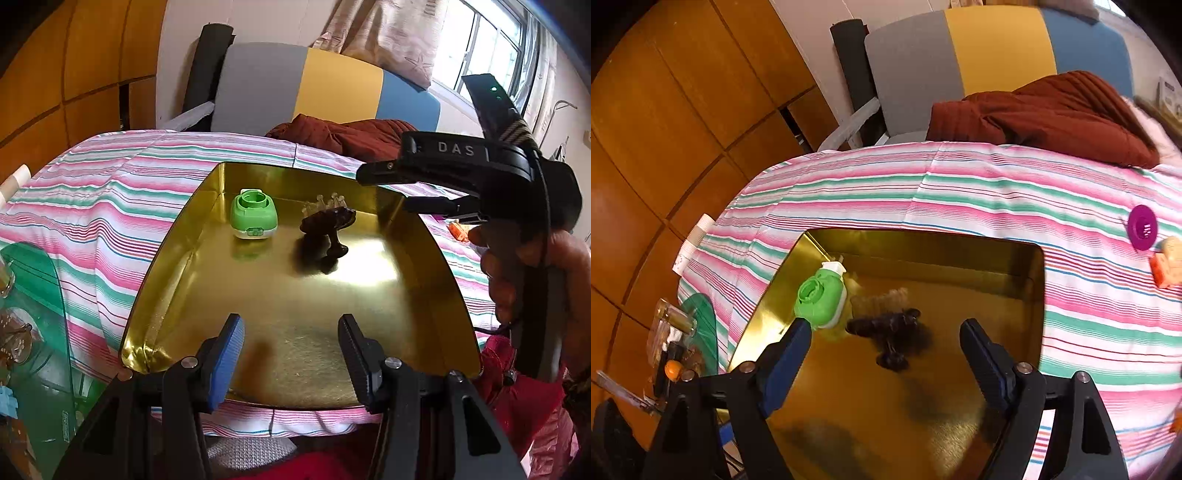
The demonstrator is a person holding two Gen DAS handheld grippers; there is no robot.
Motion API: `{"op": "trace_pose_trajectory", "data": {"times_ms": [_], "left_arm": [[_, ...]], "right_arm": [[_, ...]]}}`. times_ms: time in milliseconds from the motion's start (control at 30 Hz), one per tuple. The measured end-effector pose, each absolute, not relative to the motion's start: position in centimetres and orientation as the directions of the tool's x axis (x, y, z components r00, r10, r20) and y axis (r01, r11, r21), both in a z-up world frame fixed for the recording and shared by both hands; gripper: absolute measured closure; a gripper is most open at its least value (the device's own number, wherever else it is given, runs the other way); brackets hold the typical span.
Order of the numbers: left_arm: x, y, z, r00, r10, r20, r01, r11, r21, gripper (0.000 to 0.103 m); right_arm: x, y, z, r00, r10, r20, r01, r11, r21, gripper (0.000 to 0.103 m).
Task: Organize rigid objects
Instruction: 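Move the right tool back toward the clear black-lidded canister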
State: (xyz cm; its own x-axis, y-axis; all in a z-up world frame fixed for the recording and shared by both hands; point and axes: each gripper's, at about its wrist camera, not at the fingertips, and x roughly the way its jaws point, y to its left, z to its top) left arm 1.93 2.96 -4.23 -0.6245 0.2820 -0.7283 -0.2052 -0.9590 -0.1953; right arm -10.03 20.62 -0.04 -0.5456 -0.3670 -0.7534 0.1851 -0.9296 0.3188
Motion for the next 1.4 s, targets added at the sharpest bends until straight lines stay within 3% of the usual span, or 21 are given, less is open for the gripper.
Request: {"op": "trace_pose_trajectory", "data": {"times_ms": [533,833,1133,1400], "left_arm": [[2.5,4.3,-4.1,-0.617,0.268,-0.740,-0.216,-0.962,-0.168,0.049],[2.8,6.6,-3.9,-0.600,0.277,-0.750,-0.258,-0.955,-0.146,0.049],[2.5,9.3,-3.3,-0.582,0.296,-0.758,-0.302,-0.943,-0.137,0.049],[2.0,12.8,-2.8,-0.551,0.339,-0.763,-0.364,-0.920,-0.145,0.049]], "right_arm": [[-5.8,21.2,1.4,-0.616,-0.258,-0.744,0.222,-0.963,0.151,0.018],[-4.6,23.8,2.0,-0.649,-0.221,-0.728,0.190,-0.974,0.126,0.015],[-4.5,29.1,1.1,-0.658,-0.176,-0.732,0.072,-0.983,0.172,0.012],[-4.7,37.3,0.3,-0.658,-0.069,-0.750,-0.138,-0.968,0.211,0.012]]}}
